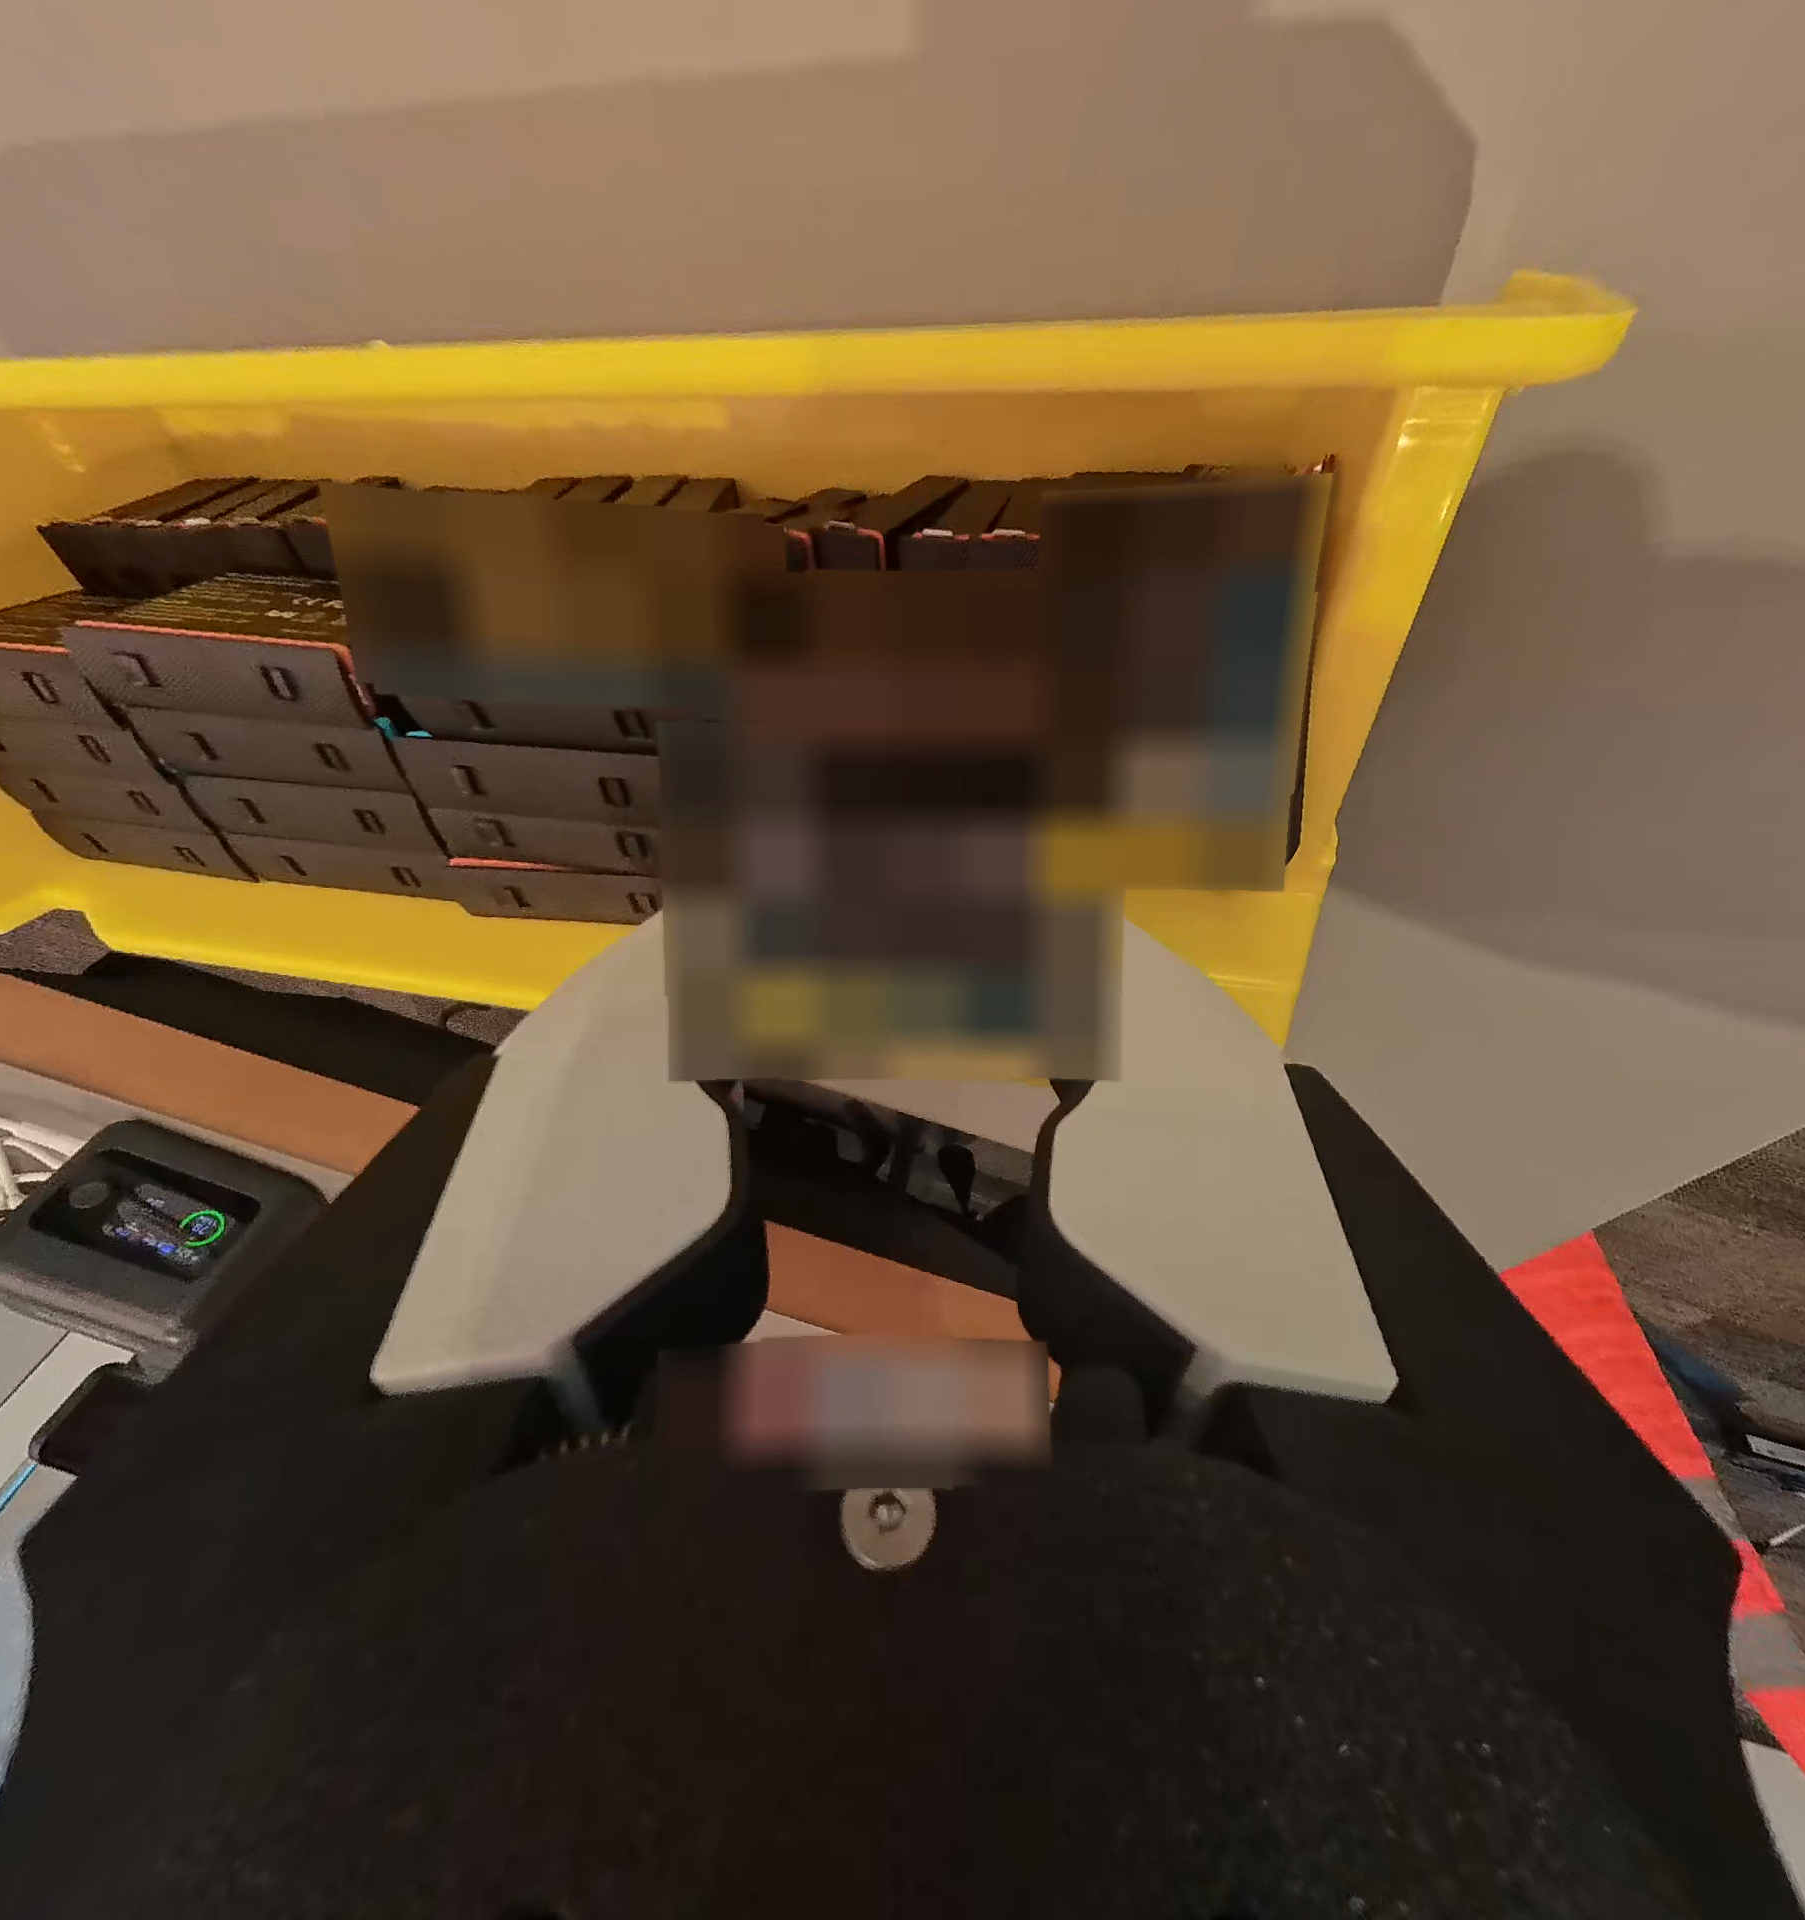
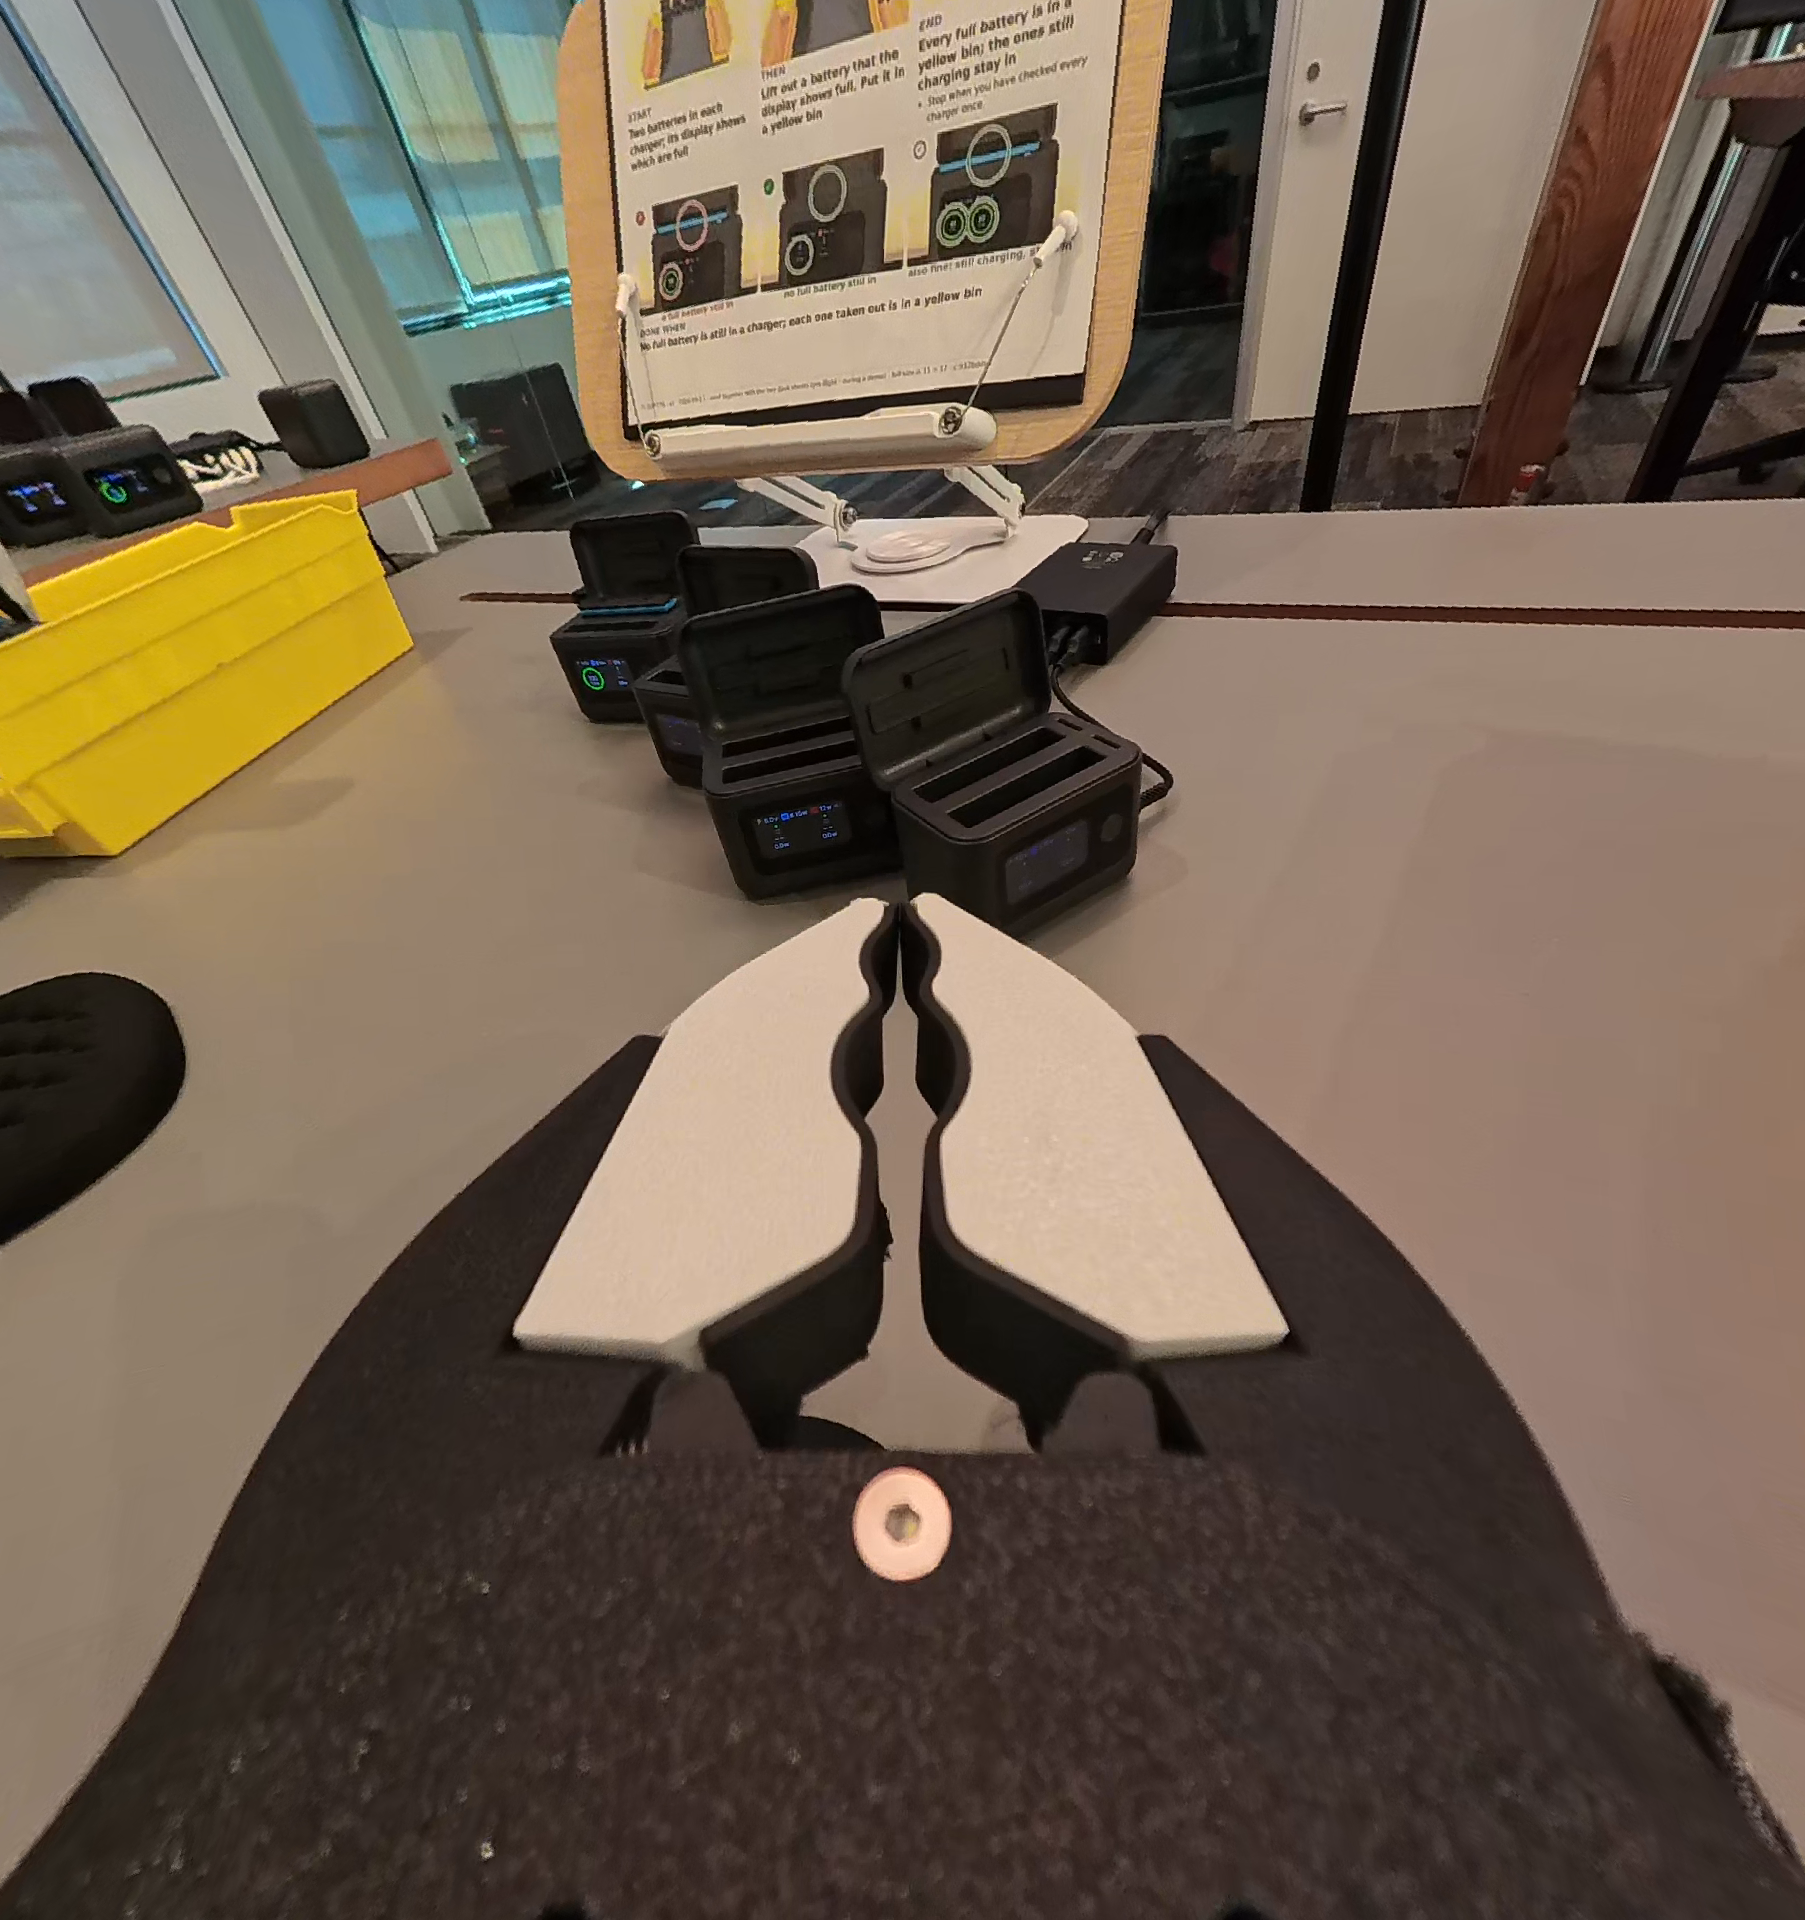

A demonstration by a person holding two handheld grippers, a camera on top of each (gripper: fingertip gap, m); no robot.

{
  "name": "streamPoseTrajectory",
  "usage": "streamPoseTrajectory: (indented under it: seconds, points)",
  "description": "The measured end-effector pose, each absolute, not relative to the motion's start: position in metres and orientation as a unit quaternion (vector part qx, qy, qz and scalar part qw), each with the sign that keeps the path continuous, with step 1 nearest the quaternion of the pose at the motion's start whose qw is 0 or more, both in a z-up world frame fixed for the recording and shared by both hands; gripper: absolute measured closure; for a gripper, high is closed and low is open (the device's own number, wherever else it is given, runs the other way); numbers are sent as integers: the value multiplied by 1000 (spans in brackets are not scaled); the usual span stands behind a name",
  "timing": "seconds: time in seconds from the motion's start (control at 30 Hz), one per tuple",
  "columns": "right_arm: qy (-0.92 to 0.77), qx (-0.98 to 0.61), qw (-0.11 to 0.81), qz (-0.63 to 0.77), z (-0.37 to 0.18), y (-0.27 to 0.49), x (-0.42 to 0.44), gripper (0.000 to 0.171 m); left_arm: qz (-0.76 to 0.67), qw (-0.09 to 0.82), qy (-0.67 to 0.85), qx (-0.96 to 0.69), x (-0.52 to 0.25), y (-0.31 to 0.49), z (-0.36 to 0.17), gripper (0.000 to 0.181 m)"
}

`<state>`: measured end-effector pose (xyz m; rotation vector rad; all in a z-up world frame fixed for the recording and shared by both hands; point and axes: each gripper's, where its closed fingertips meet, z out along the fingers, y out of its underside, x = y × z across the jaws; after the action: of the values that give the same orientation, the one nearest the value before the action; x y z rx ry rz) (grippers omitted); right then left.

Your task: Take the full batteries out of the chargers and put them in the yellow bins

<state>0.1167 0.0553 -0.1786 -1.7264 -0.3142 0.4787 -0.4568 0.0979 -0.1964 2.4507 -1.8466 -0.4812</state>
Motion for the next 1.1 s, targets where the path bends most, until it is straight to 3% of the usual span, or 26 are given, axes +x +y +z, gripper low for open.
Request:
streamPoseTrajectory:
  seconds: [0.03, 0.23, 0.37, 0.5, 0.63, 0.9, 1.0, 1.1]
  points:
    - [-137, -749, 614, 208, -179, 55, 117, 171, -154, 15, -594, 790, -457, 97, -195, 124]
    - [-137, -745, 618, 209, -177, 54, 117, 171, -129, -69, -580, 802, -435, 92, -165, 123]
    - [-157, -739, 623, 205, -174, 52, 110, 171, -14, -188, -583, 790, -363, 78, -138, 124]
    - [-240, -718, 612, 228, -171, 41, 79, 169, 85, -251, -623, 736, -283, 50, -131, 124]
    - [-370, -679, 576, 266, -167, 17, 30, 161, 143, -258, -677, 675, -212, 21, -143, 124]
    - [-622, -507, 578, 145, -151, -31, -50, 139, 244, -187, -754, 581, -111, -31, -182, 124]
    - [-637, -498, 568, 154, -154, -42, -68, 136, 228, -195, -773, 559, -90, -32, -189, 124]
    - [-555, -576, 536, 270, -150, -36, -66, 125, 182, -240, -781, 547, -77, -21, -190, 124]
